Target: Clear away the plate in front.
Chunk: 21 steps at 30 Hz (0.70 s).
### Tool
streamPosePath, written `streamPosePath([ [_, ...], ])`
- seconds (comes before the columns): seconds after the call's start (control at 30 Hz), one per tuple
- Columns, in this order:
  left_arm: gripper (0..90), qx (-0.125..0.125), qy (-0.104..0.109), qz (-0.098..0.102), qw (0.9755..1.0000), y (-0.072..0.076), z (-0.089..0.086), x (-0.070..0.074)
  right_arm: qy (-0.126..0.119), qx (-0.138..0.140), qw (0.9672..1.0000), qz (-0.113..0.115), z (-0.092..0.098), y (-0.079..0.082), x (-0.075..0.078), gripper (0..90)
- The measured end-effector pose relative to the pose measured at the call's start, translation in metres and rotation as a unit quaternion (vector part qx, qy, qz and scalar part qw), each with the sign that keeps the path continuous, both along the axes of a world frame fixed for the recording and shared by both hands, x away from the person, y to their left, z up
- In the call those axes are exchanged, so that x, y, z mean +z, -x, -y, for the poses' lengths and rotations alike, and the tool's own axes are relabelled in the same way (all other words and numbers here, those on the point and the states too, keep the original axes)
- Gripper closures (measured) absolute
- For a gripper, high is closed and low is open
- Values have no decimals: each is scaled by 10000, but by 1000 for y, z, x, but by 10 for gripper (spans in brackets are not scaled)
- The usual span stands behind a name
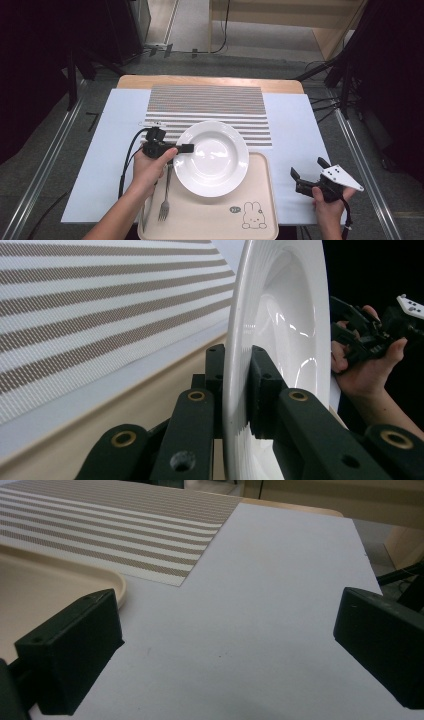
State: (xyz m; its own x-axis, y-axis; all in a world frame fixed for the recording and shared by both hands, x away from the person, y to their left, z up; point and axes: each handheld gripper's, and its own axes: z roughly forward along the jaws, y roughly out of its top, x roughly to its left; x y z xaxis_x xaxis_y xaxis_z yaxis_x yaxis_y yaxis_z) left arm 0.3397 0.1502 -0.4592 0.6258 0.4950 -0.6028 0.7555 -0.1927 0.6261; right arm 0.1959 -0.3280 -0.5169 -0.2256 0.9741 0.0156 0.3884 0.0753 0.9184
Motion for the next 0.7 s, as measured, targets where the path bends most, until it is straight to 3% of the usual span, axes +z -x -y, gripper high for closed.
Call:
streamPosePath([
  [0.7, 821, -233, 47, -225, 9995, 41, 1, -12, 13, -11, 10000, 1, 0, 0, 0, 0],
])
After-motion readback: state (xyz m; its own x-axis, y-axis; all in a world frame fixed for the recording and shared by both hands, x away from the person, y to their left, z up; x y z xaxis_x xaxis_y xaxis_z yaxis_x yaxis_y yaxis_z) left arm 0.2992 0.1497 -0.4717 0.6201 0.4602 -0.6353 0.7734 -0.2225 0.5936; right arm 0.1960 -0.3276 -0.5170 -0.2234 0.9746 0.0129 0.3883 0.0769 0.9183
